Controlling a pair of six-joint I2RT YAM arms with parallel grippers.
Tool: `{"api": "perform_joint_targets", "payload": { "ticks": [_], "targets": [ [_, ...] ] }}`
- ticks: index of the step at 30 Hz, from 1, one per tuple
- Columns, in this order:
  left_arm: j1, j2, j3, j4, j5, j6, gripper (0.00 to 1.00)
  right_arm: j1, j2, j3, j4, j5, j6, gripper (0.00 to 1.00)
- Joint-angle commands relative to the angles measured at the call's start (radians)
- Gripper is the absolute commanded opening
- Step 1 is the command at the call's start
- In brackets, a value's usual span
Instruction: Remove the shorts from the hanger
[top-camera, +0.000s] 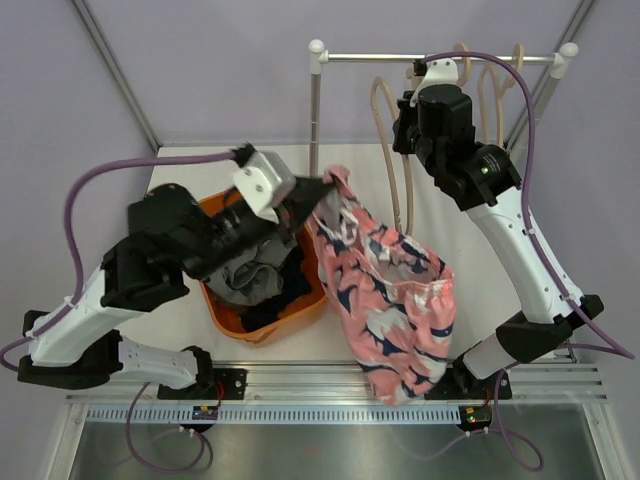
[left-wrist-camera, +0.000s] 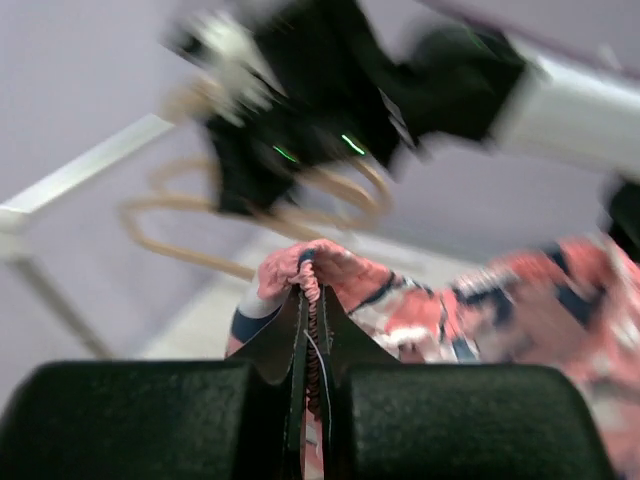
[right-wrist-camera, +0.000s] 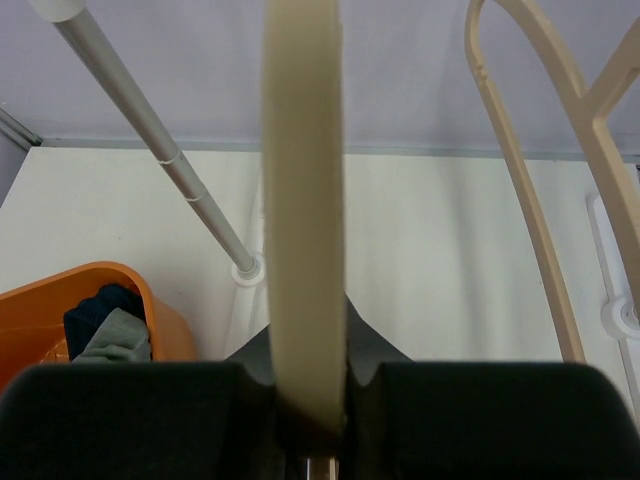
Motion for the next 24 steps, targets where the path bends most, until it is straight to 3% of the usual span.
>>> {"api": "perform_joint_targets", "payload": {
  "ticks": [1,6,7,12,15,21,24],
  "targets": [
    [0.005,0.029,0.176,0.282,-0.404,0.268,0.0,-0.003,-0.064,0.013,-0.002,0.038,-0.011,0.0],
    [0.005,0.124,0.414,0.503,-0.452,0.488,0.0,-0.011,-0.121,-0.017,-0.014,0.07,-0.017,0.0],
    [0.005,0.132,0.427,0.593,-0.452,0.56,0.0,-0.012,-0.136,-0.024,-0.016,0.067,-0.019,0.0],
    [0.035,0.138,0.423,0.733,-0.432,0.711,0.0,-0.012,-0.173,-0.06,-0.017,0.061,-0.017,0.0],
    [0.129,0.146,0.411,0.712,-0.428,0.674,0.0,-0.012,-0.182,-0.073,-0.017,0.056,-0.017,0.0],
    [0.363,0.13,0.288,0.563,-0.388,0.377,0.0,-0.012,-0.201,-0.099,-0.013,0.041,-0.014,0.0],
    [0.413,0.086,0.118,0.575,-0.417,0.312,0.0,-0.012,-0.219,-0.132,0.001,0.032,-0.007,0.0]
  ]
}}
